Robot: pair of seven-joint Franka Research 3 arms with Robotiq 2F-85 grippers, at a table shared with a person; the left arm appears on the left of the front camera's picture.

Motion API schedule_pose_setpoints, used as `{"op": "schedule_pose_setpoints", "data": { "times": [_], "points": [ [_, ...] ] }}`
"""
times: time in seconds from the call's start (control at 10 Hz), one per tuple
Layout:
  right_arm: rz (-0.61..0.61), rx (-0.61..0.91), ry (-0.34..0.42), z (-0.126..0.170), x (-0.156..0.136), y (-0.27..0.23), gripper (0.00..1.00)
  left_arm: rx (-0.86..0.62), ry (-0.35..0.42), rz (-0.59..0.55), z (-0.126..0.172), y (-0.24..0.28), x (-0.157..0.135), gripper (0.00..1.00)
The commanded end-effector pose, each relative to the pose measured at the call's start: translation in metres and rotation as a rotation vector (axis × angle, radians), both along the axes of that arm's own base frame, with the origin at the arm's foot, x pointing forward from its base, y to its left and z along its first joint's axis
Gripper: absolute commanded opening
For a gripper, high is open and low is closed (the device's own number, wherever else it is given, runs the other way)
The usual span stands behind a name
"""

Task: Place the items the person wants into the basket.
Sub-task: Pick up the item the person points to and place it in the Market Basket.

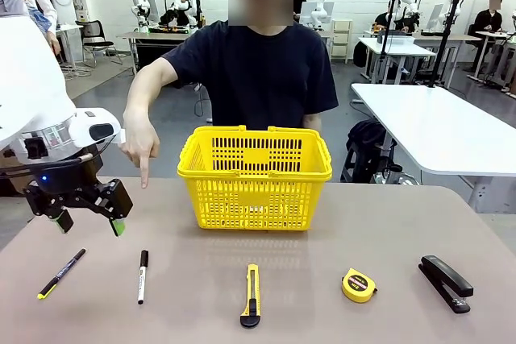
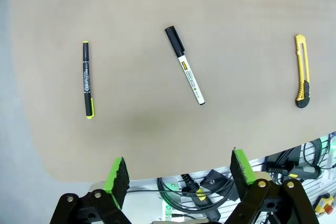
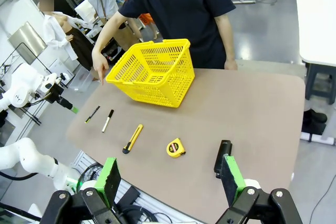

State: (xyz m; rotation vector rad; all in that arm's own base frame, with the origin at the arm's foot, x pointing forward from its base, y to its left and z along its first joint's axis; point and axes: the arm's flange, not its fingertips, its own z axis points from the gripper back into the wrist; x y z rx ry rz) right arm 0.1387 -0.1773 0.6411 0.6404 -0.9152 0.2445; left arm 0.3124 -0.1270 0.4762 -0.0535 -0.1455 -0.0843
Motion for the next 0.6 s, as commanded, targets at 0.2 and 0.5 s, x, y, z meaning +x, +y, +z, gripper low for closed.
{"op": "schedule_pose_setpoints", "data": {
  "times": [0.2, 0.5],
  "points": [
    [0.003, 0.001, -0.005, 0.000, -0.001, 0.000, 1.00, 0.021, -0.011, 0.013, 0.003, -0.001, -0.004, 1.00],
    [0.003, 0.001, -0.005, 0.000, -0.001, 0.000, 1.00, 0.040, -0.011, -0.039, -0.017, -0.009, -0.007, 1.00]
  ]
}}
